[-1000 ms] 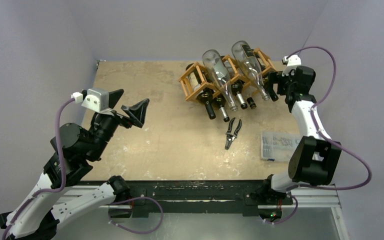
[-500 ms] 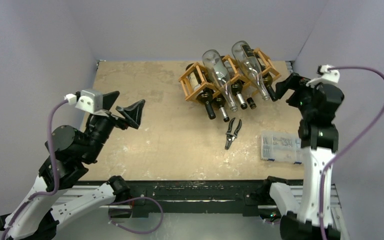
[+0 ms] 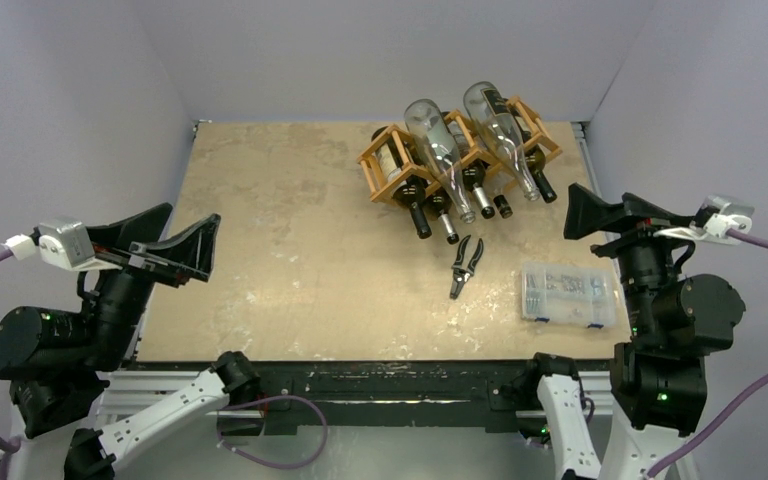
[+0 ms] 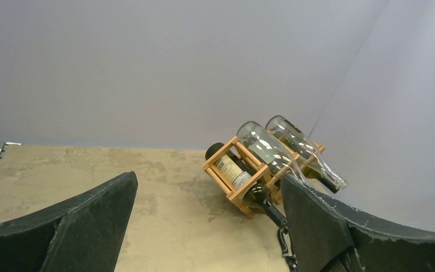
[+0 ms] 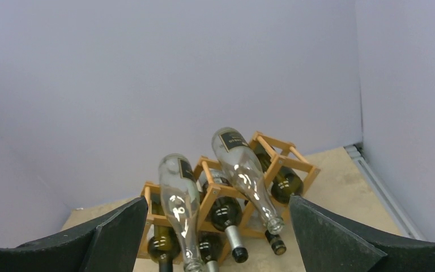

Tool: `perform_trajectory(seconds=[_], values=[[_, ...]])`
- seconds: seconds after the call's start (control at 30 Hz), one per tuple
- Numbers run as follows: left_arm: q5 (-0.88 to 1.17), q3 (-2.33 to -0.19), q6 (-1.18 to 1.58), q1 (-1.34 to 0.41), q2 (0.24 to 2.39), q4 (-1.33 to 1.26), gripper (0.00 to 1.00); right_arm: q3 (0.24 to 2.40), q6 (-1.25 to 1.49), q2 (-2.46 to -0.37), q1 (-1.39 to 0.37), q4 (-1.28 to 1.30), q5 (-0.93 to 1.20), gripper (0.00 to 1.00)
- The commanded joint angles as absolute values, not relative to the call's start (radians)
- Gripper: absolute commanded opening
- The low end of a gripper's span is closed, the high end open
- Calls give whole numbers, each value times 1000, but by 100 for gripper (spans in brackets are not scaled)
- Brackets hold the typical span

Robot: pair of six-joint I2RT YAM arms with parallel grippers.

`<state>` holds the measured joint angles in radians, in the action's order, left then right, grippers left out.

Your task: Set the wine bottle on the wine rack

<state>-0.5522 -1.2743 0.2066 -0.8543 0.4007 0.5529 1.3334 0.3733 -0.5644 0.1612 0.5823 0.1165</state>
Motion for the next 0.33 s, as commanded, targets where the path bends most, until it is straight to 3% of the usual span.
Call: perform_trajectory(seconds=[0.0,0.3], values=[[-614,-1264,188,-861,352,576,99,1412,346,-574,110,634,-39,99],[-632,-1273,166,-861,346,566,99,1400,262,-548,34,623,-112,99]])
